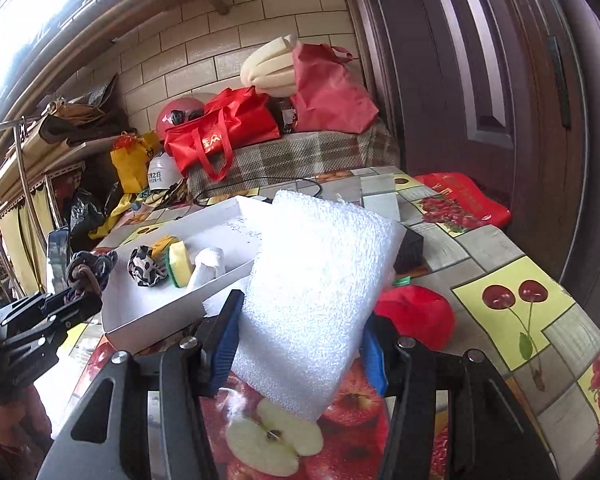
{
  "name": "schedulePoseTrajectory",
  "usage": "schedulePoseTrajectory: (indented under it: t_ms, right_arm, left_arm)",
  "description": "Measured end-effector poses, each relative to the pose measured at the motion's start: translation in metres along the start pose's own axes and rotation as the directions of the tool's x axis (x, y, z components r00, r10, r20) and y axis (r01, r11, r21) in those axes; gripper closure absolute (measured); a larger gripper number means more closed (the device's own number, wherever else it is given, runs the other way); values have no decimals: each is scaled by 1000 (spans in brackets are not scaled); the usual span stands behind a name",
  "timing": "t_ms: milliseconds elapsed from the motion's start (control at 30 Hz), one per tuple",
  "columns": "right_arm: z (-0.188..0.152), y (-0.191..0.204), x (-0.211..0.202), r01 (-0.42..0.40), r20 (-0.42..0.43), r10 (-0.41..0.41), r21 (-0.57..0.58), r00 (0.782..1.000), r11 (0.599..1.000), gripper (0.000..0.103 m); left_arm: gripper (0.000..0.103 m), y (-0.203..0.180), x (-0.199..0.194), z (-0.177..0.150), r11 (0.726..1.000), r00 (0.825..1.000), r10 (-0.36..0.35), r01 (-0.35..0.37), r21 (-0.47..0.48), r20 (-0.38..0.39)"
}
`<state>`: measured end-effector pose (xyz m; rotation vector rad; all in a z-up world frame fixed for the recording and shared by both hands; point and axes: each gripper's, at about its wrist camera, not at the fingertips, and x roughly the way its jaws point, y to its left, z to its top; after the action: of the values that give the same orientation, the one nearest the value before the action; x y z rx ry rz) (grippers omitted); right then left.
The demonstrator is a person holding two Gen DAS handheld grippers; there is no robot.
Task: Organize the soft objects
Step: 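Carry the rope toy with the left tool while the right tool carries the foam block to the tray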
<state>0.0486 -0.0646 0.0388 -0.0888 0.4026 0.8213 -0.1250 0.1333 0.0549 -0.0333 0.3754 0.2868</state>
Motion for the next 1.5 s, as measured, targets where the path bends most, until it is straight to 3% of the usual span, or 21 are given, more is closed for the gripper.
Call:
schedulePoseTrajectory:
  t_ms: [267,500,733,967,1100,1233,1267,1333,1500]
  right_arm:
    - [-3,44,26,-43,-33,40,-122,999,992,50]
    - [1,75,46,-81,-31,78,-139,996,987,50]
    - [8,94,69,-132,-32,129,-120,991,984,50]
    - [17,121,109,-191,-103,180,-100,978,977,50]
    - [16,147,137,-277,-221,245,-130,944,952,50]
    - [10,162,168,-351,-379,282,-126,881,928,50]
    - [10,161,174,-343,-396,273,-115,877,932,50]
    - [15,154,181,-303,-391,241,-105,888,947,50]
    - [28,122,189,-84,-319,64,-51,946,995,50]
  left_arm:
    - [78,45,30,6,995,998,51,-54,-82,-37]
    - [78,58,52,15,989,994,103,-105,-104,-25]
    - [78,74,62,16,984,997,51,-61,-167,-59]
    - [78,101,61,16,949,985,166,-171,-266,-43]
    - [78,119,57,11,916,984,171,-175,-361,-45]
    - [78,114,58,12,927,987,154,-158,-340,-40]
    - [78,111,58,13,933,988,152,-156,-324,-38]
    - [78,104,60,15,946,989,139,-145,-288,-42]
    - [78,86,78,20,980,993,52,-70,-188,-102]
